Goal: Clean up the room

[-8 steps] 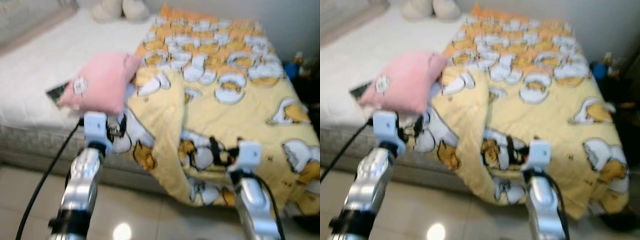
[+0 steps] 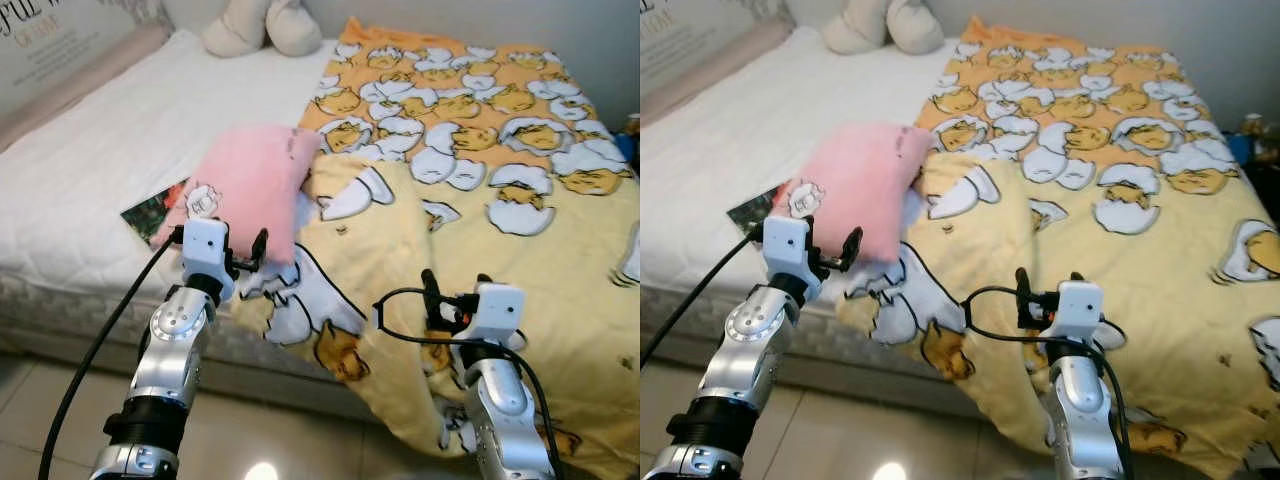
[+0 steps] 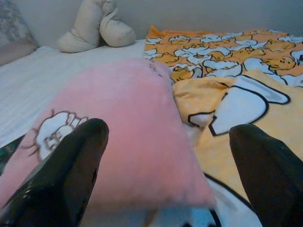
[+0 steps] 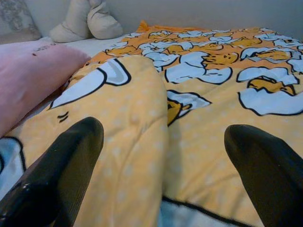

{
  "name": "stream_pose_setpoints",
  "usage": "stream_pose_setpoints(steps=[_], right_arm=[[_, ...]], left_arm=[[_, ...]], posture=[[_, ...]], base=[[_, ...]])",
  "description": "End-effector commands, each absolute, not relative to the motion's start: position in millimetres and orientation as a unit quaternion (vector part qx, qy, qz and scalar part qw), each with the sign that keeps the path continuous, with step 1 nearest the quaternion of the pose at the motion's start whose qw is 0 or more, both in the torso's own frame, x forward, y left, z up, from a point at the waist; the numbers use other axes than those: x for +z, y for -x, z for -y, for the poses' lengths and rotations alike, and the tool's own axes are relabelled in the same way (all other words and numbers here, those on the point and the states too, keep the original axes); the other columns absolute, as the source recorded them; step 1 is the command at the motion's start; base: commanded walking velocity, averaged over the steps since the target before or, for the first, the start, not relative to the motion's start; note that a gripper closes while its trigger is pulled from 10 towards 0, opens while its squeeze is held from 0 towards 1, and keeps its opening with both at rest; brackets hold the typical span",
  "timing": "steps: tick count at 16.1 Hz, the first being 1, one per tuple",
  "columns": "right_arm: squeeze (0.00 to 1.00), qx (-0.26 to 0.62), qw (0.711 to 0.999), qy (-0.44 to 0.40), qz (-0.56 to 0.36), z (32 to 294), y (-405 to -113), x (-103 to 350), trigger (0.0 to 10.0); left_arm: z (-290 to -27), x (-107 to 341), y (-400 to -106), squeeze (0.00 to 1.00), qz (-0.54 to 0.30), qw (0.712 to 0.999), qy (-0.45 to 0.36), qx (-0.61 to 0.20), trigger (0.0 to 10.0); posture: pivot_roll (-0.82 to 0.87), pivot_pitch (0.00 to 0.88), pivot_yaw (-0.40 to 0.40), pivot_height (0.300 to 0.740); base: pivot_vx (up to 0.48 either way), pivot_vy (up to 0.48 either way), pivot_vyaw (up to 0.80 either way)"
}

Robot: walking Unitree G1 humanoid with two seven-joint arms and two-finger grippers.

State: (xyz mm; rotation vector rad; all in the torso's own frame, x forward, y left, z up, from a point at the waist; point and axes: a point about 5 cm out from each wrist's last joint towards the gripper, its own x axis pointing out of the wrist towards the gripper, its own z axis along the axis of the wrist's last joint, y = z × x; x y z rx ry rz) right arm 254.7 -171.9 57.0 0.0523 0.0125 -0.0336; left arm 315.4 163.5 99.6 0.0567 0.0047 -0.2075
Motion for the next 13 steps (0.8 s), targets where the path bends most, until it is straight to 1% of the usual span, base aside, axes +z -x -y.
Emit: stream_pose_setpoints(steps=[1, 3, 6, 8, 9, 10, 12, 13], right_arm=[[0.0, -0.03, 0.999, -0.022, -0.001, 177.8, -252.9, 59.5, 10.0], [0.0, -0.025, 0.999, 0.002, -0.022, 180.9, -242.5, 51.3, 10.0], [0.0, -0.031, 0.999, -0.001, -0.033, 187.9, -238.8, 47.2, 10.0], [0.0, -0.034, 0.999, -0.001, -0.024, 189.6, -247.3, 52.4, 10.0], [0.0, -0.034, 0.999, -0.002, -0.021, 189.9, -248.9, 53.7, 10.0], [0.0, -0.032, 0.999, 0.0, -0.01, 188.5, -254.3, 58.7, 10.0], [0.0, -0.028, 1.0, -0.001, 0.006, 182.4, -261.2, 65.9, 10.0], [0.0, -0.028, 1.0, -0.003, 0.012, 182.4, -263.3, 69.2, 10.0]], left_arm=[[-157.7, 98.8, -316.1, 0.0, -0.002, 0.993, -0.021, -0.115, 10.0], [-160.5, 95.8, -311.0, 0.0, -0.004, 0.993, -0.021, -0.115, 10.0], [-161.0, 92.6, -307.2, 0.0, -0.007, 0.995, -0.014, -0.102, 10.0], [-164.2, 107.4, -308.9, 0.0, 0.034, 0.996, -0.021, -0.085, 10.0], [-165.6, 111.3, -310.1, 0.0, 0.041, 0.996, -0.017, -0.078, 10.0], [-165.0, 125.5, -315.3, 0.0, 0.066, 0.994, -0.022, -0.083, 10.0], [-165.8, 134.7, -323.6, 0.0, 0.07, 0.993, -0.036, -0.089, 10.0], [-164.1, 133.8, -327.6, 0.0, 0.057, 0.994, -0.048, -0.086, 10.0]], posture=[[-0.02, 0.0, 0.043, 0.732], [-0.02, 0.0, 0.032, 0.732], [-0.01, 0.0, 0.03, 0.732], [0.01, 0.0, 0.029, 0.732], [0.01, 0.0, 0.029, 0.732], [0.03, 0.0, 0.022, 0.732], [0.04, 0.0, 0.019, 0.732], [0.04, 0.0, 0.019, 0.732]], base=[[0.401, 0.266, 0.0], [0.398, 0.266, 0.0], [0.398, 0.266, 0.0], [0.398, 0.266, 0.0], [0.398, 0.266, 0.0], [0.401, 0.262, 0.0], [0.39, 0.276, 0.0], [0.0, 0.0, 0.0]])
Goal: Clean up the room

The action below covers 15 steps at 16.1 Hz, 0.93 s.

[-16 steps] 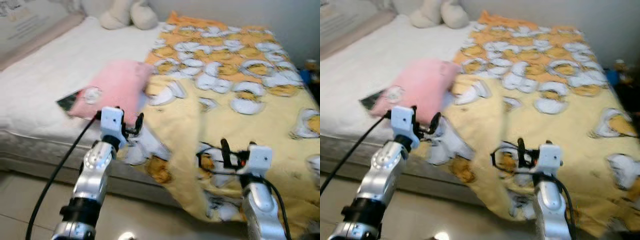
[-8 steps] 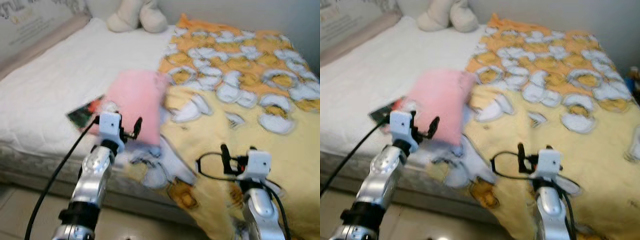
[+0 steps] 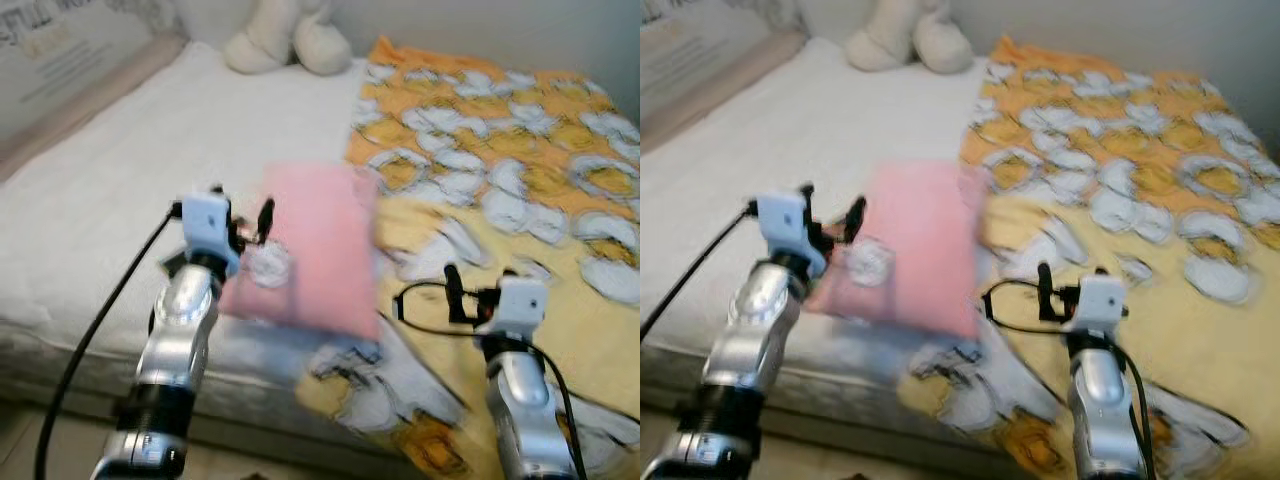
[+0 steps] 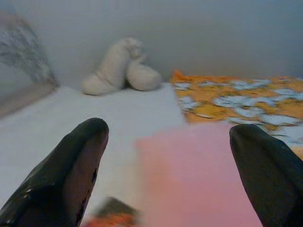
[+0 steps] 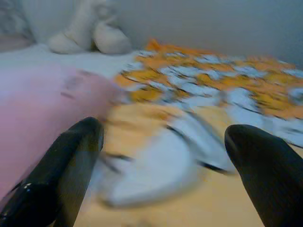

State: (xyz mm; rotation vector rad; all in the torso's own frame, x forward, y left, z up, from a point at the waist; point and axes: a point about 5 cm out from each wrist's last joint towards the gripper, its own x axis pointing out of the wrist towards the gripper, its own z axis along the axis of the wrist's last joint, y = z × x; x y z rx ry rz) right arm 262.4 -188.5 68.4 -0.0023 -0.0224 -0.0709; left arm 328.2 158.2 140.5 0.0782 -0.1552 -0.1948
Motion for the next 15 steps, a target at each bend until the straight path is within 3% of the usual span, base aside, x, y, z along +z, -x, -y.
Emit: stream_pose_setpoints(steps=[1, 6, 7, 9, 10, 11, 13, 15], right_arm=[[0.0, -0.027, 0.999, -0.006, 0.02, 180.4, -266.2, 73.6, 10.0], [0.0, -0.056, 0.996, -0.059, 0.027, 189.9, -283.5, 89.2, 10.0], [0.0, -0.068, 0.994, -0.078, 0.034, 194.7, -296.5, 101.1, 10.0], [0.0, -0.073, 0.991, -0.105, 0.046, 200.7, -313.0, 118.7, 10.0], [0.0, -0.077, 0.978, -0.192, 0.029, 209.3, -328.2, 127.6, 10.0], [0.0, -0.08, 0.935, -0.346, 0.003, 216.5, -333.8, 123.8, 10.0], [0.0, -0.103, 0.928, -0.355, -0.038, 229.4, -322.9, 98.4, 10.0], [0.0, -0.133, 0.925, -0.351, -0.062, 235.7, -302.7, 77.5, 10.0]], left_arm=[[-162.3, 136.2, -330.0, 0.0, 0.055, 0.993, -0.044, -0.094, 10.0], [-150.9, 143.6, -335.9, 0.0, 0.064, 0.993, -0.034, -0.097, 10.0], [-149.4, 146.0, -348.7, 0.0, 0.039, 0.994, -0.055, -0.087, 10.0], [-153.1, 150.4, -362.3, 0.0, 0.013, 0.996, -0.021, -0.08, 10.0], [-150.8, 136.3, -372.9, 0.0, -0.069, 0.991, 0.034, -0.107, 10.0], [-141.1, 115.5, -373.8, 0.0, -0.152, 0.977, 0.059, -0.141, 10.0], [-122.8, 102.5, -372.4, 0.0, -0.205, 0.959, 0.084, -0.178, 10.0], [-110.5, 113.4, -379.4, 0.0, -0.197, 0.957, 0.095, -0.191, 10.0]], posture=[[0.04, 0.0, 0.021, 0.732], [0.06, 0.0, 0.003, 0.732], [0.06, 0.0, -0.003, 0.732], [0.06, 0.0, -0.006, 0.732], [0.06, 0.0, -0.008, 0.732], [0.06, 0.0, -0.012, 0.732], [0.05, 0.0, -0.004, 0.732], [0.03, 0.0, 0.009, 0.732]], base=[[0.0, 0.0, 0.0], [0.463, 0.0, 0.0], [0.0, 0.0, 0.0], [0.0, 0.0, 0.0], [0.0, 0.0, 0.0], [0.0, 0.0, 0.0], [0.0, 0.0, 0.0], [0.0, 0.0, 0.0]])
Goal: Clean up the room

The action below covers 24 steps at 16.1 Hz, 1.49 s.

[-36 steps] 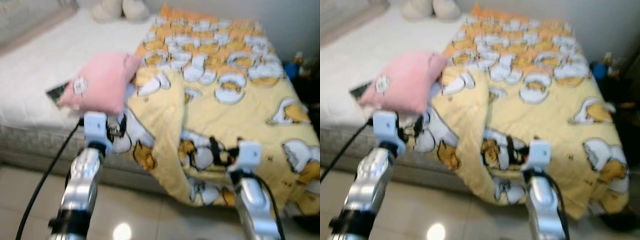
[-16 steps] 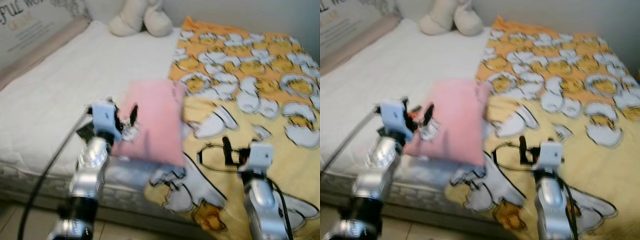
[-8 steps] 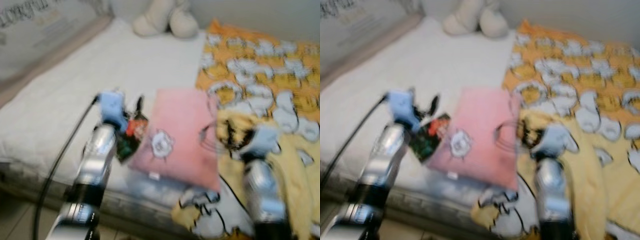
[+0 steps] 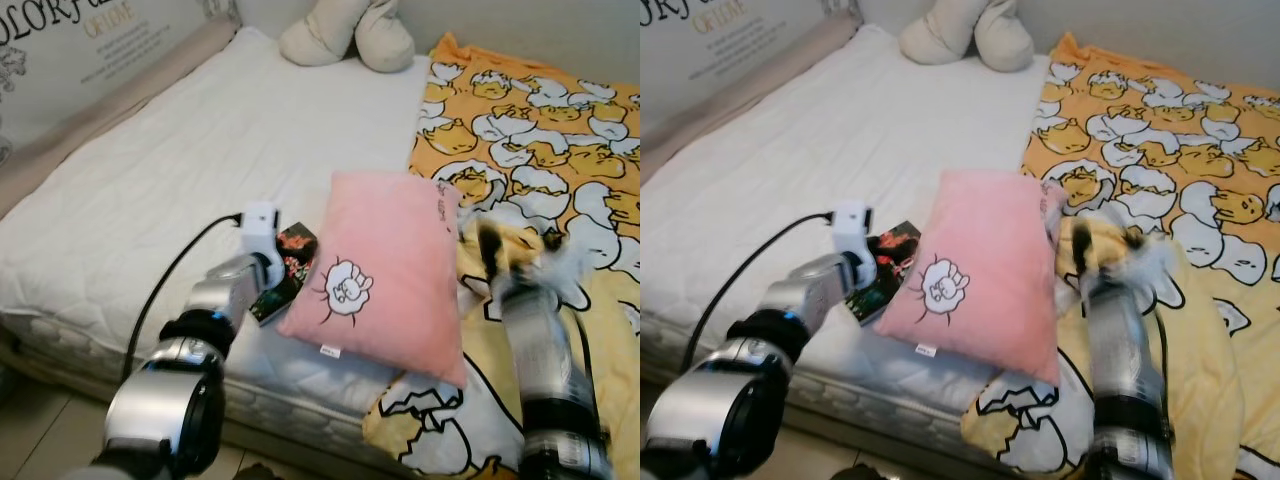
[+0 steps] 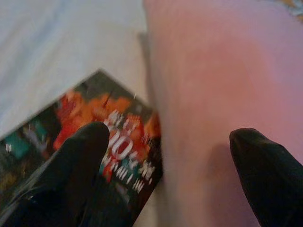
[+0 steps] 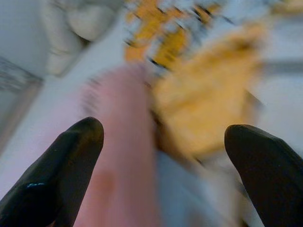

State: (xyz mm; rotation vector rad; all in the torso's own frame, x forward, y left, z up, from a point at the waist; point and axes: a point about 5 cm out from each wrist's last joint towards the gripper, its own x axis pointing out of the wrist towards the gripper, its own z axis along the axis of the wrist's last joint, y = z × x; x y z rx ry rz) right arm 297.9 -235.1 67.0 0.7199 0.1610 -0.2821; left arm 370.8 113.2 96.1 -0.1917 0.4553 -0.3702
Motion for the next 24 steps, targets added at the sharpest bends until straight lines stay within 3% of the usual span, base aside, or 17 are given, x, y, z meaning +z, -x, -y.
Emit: stream_pose_setpoints(steps=[1, 4, 8, 14, 16, 21, 24], right_arm=[[0.0, -0.136, 0.922, -0.356, -0.07, 233.9, -297.4, 72.5, 10.0], [0.0, -0.136, 0.902, -0.395, -0.11, 227.3, -277.0, 54.3, 10.0], [0.0, -0.114, 0.904, -0.388, -0.14, 209.4, -258.6, 45.0, 10.0], [0.0, -0.039, 0.943, -0.301, -0.136, 179.9, -283.3, 56.3, 10.0], [0.0, -0.035, 0.941, -0.306, -0.139, 176.4, -286.6, 52.0, 10.0], [0.0, -0.05, 0.899, -0.386, -0.2, 165.5, -283.6, 16.9, 10.0], [0.0, -0.027, 0.898, -0.385, -0.212, 153.5, -289.4, 14.9, 10.0]], left_arm=[[-108.1, 114.8, -380.2, 0.0, -0.197, 0.956, 0.094, -0.197, 10.0], [-99.3, 110.6, -379.2, 0.0, -0.213, 0.949, 0.092, -0.214, 10.0], [-77.7, 86.4, -365.2, 0.0, -0.253, 0.939, 0.051, -0.227, 10.0], [-55.6, 60.9, -346.0, 0.0, -0.295, 0.928, 0.066, -0.219, 10.0], [-57.6, 55.6, -343.0, 0.0, -0.309, 0.925, 0.087, -0.204, 10.0], [-70.9, 48.6, -340.5, 0.0, -0.332, 0.914, 0.167, -0.163, 10.0], [-59.7, 40.0, -331.6, 0.0, -0.351, 0.908, 0.151, -0.171, 10.0]], posture=[[0.01, 0.0, 0.022, 0.732], [-0.02, 0.0, 0.044, 0.732], [-0.05, 0.061, 0.051, 0.732], [-0.07, 0.106, 0.049, 0.732], [-0.06, 0.105, 0.057, 0.732], [-0.02, 0.085, 0.068, 0.732], [-0.02, 0.081, 0.06, 0.732]], base=[[0.0, 0.0, 0.0], [0.0, 0.0, 0.0], [0.0, 0.0, 0.0], [0.0, 0.0, 0.0], [0.0, 0.0, 0.0], [0.0, 0.0, 0.0], [0.0, 0.0, 0.0]])
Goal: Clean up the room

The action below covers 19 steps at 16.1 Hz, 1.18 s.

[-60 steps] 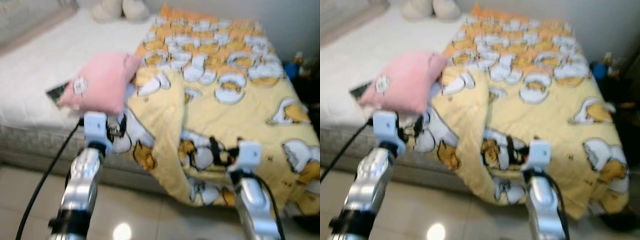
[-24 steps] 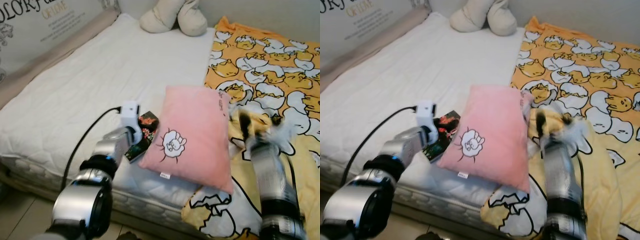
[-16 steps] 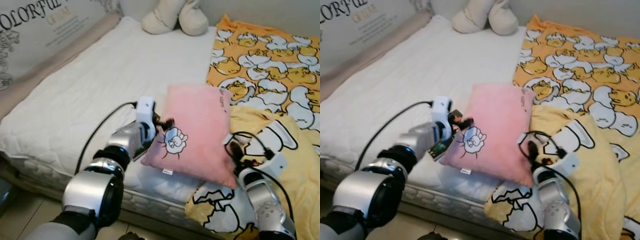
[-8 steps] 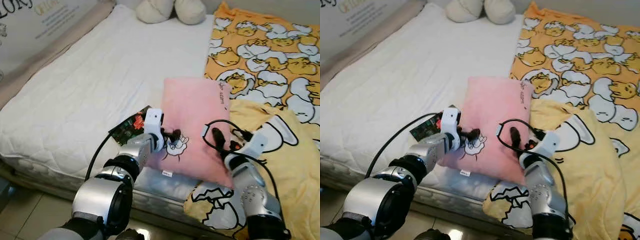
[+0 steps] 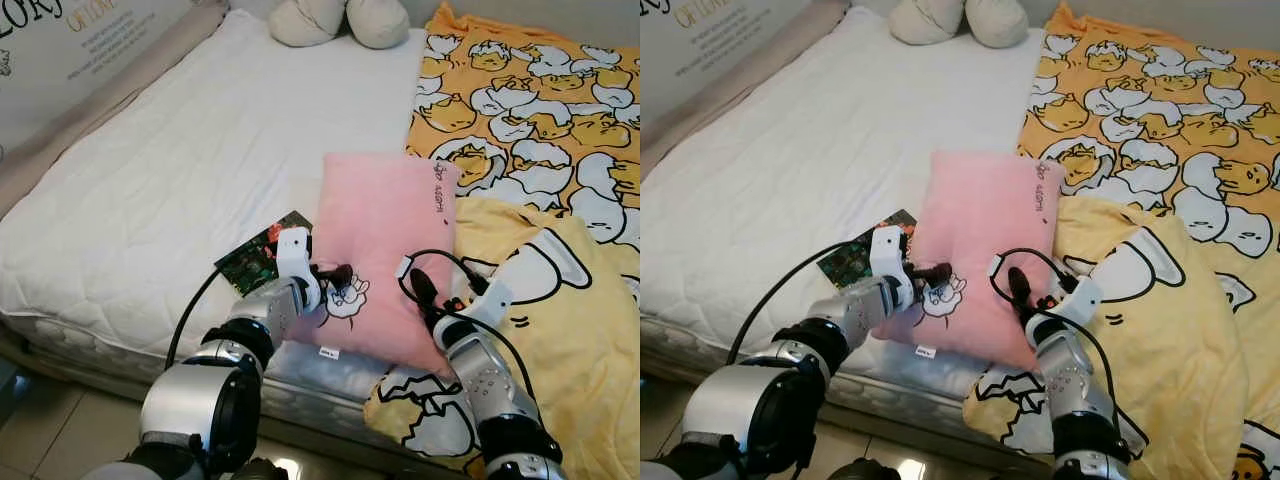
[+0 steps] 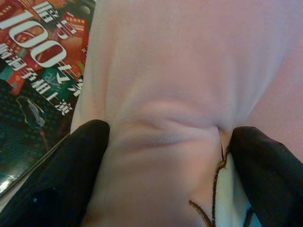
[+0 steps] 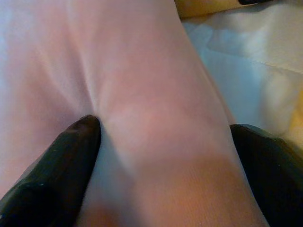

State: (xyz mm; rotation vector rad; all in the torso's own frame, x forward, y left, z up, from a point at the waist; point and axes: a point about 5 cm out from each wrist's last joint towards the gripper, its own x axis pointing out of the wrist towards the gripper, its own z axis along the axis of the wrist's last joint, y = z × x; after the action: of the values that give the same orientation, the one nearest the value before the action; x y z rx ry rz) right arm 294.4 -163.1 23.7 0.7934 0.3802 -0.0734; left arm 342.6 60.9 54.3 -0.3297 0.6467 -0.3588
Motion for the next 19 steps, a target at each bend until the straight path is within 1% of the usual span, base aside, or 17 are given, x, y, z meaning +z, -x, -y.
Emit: stream_pose_setpoints(steps=[1, 2, 3, 4, 5, 6, 9, 11, 14, 16, 19], right_arm=[[0.0, -0.015, 0.898, -0.381, -0.218, 149.1, -291.4, 14.3, 10.0], [0.0, -0.008, 0.898, -0.374, -0.231, 146.5, -292.0, 12.4, 5.7], [0.0, -0.015, 0.892, -0.38, -0.245, 145.9, -294.2, 8.8, 0.0], [0.0, -0.023, 0.89, -0.38, -0.25, 146.1, -295.6, 7.6, 0.0], [0.0, -0.031, 0.893, -0.373, -0.248, 144.0, -299.7, 8.4, 0.0], [0.0, -0.031, 0.894, -0.371, -0.248, 143.6, -300.2, 8.6, 0.0], [0.0, -0.037, 0.898, -0.358, -0.252, 147.4, -297.6, 2.9, 0.0], [0.0, -0.041, 0.907, -0.336, -0.251, 150.8, -297.2, 1.1, 0.0], [0.0, -0.042, 0.908, -0.33, -0.255, 152.7, -297.8, -0.1, 0.0], [0.0, -0.043, 0.91, -0.324, -0.254, 152.5, -299.3, 0.8, 0.0], [0.0, -0.043, 0.915, -0.311, -0.252, 157.2, -292.4, -4.0, 0.0]], left_arm=[[-59.0, 36.8, -328.9, 0.0, -0.355, 0.906, 0.15, -0.174, 10.0], [-58.4, 36.1, -328.1, 0.0, -0.355, 0.906, 0.151, -0.175, 10.0], [-54.7, 35.2, -326.7, 0.0, -0.346, 0.909, 0.156, -0.174, 0.0], [-52.8, 33.3, -324.9, 0.0, -0.347, 0.909, 0.156, -0.17, 0.0], [-44.7, 28.5, -318.8, 0.0, -0.35, 0.909, 0.142, -0.177, 0.0], [-44.0, 28.3, -318.3, 0.0, -0.35, 0.909, 0.14, -0.179, 0.0], [-47.8, 26.7, -318.2, 0.0, -0.342, 0.915, 0.127, -0.174, 0.0], [-48.3, 27.2, -318.8, 0.0, -0.334, 0.918, 0.119, -0.177, 0.0], [-49.4, 28.6, -320.3, 0.0, -0.327, 0.92, 0.12, -0.178, 0.0], [-52.7, 28.5, -321.4, 0.0, -0.322, 0.927, 0.077, -0.175, 0.0], [-59.5, 27.9, -322.5, 0.0, -0.321, 0.927, 0.08, -0.175, 0.0]], posture=[[-0.02, 0.08, 0.062, 0.732], [-0.02, 0.078, 0.065, 0.732], [-0.02, 0.08, 0.064, 0.732], [-0.02, 0.076, 0.063, 0.732], [-0.03, 0.076, 0.066, 0.732], [-0.03, 0.076, 0.067, 0.732], [-0.04, 0.07, 0.067, 0.732], [-0.04, 0.067, 0.063, 0.732], [-0.04, 0.062, 0.052, 0.732], [-0.03, 0.057, 0.048, 0.732], [-0.03, 0.036, 0.041, 0.732]], base=[[0.0, 0.0, 0.0], [0.0, 0.0, 0.0], [0.0, 0.0, 0.0], [0.0, 0.0, 0.0], [0.0, 0.0, 0.0], [0.0, 0.0, 0.0], [0.0, 0.0, 0.0], [0.0, 0.0, 0.0], [0.0, 0.0, 0.0], [0.0, 0.0, 0.0], [0.0, 0.0, 0.0]])
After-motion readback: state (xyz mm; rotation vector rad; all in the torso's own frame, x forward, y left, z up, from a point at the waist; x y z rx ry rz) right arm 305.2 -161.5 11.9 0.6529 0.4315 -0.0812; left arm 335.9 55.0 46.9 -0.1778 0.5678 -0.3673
